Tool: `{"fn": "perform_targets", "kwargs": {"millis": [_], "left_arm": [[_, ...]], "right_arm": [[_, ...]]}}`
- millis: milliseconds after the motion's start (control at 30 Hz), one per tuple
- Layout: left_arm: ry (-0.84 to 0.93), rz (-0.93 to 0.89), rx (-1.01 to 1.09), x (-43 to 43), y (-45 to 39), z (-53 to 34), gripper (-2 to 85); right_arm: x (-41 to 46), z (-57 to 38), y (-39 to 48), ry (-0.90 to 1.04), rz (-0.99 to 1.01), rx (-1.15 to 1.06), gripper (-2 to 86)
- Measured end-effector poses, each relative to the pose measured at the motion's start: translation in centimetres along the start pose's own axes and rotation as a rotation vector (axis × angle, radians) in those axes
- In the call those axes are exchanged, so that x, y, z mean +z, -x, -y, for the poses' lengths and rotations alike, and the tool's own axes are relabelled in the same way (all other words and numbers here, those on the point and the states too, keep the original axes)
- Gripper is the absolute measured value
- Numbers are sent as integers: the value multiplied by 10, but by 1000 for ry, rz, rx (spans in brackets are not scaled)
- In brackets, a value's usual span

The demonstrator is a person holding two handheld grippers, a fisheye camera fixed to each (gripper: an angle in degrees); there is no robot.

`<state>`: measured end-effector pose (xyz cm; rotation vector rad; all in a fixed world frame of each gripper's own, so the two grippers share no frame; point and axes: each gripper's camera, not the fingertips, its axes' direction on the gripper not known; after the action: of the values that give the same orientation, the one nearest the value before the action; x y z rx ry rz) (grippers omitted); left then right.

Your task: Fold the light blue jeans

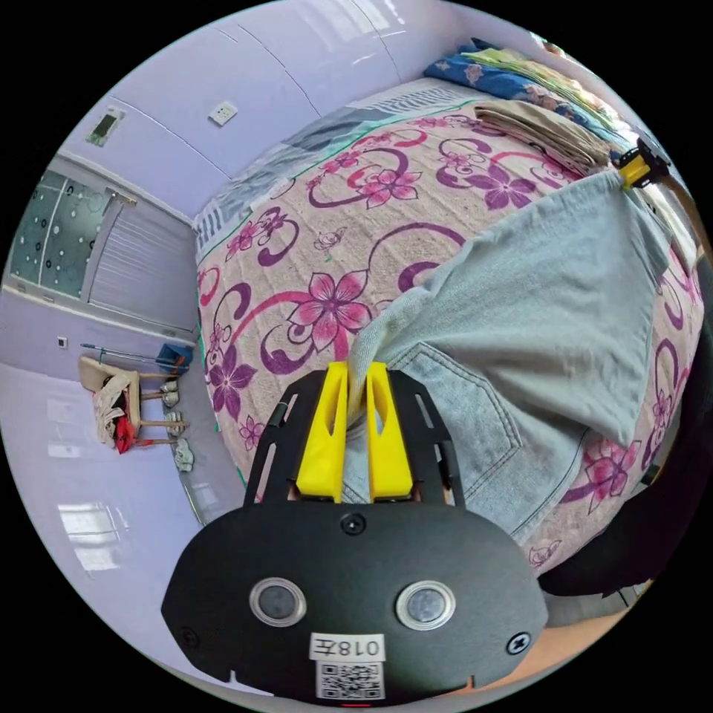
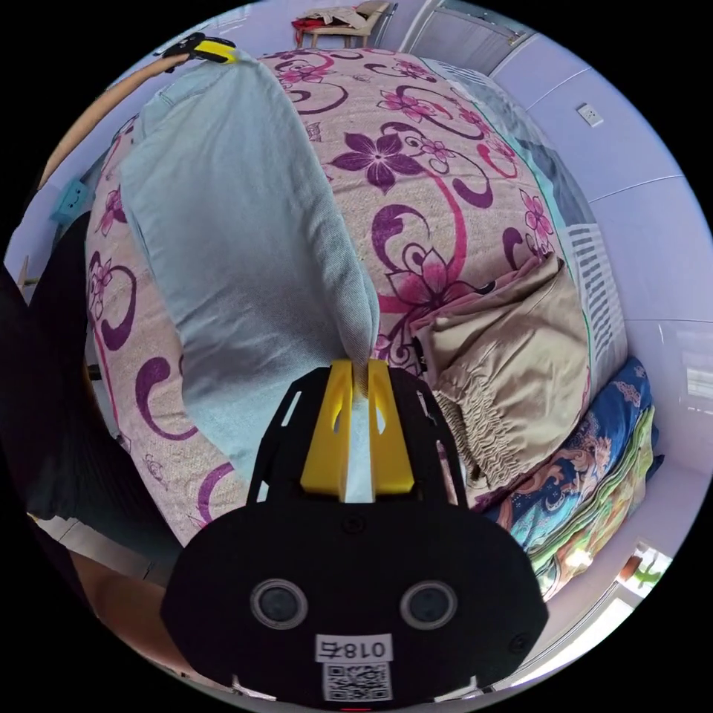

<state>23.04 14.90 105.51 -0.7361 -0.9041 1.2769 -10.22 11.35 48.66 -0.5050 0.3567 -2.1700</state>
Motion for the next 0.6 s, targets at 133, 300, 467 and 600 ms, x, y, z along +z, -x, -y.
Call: {"fn": "perform_targets", "kwargs": {"millis": [133,300,467,600], "left_arm": [[207,78,-13,59,-26,-2,59],[141,383,27,52,-84,-53,5],[-65,472,-50,6,-130,-159,-9],[-220,404,-197,-33,-150,-254,-9]], "right_arm": [[58,23,1,143,0,111,78],[53,8,33,121,-118,127,62],[44,-31,88,56,-301,104,10],[34,-65,139,-16,-437,158,1]]}}
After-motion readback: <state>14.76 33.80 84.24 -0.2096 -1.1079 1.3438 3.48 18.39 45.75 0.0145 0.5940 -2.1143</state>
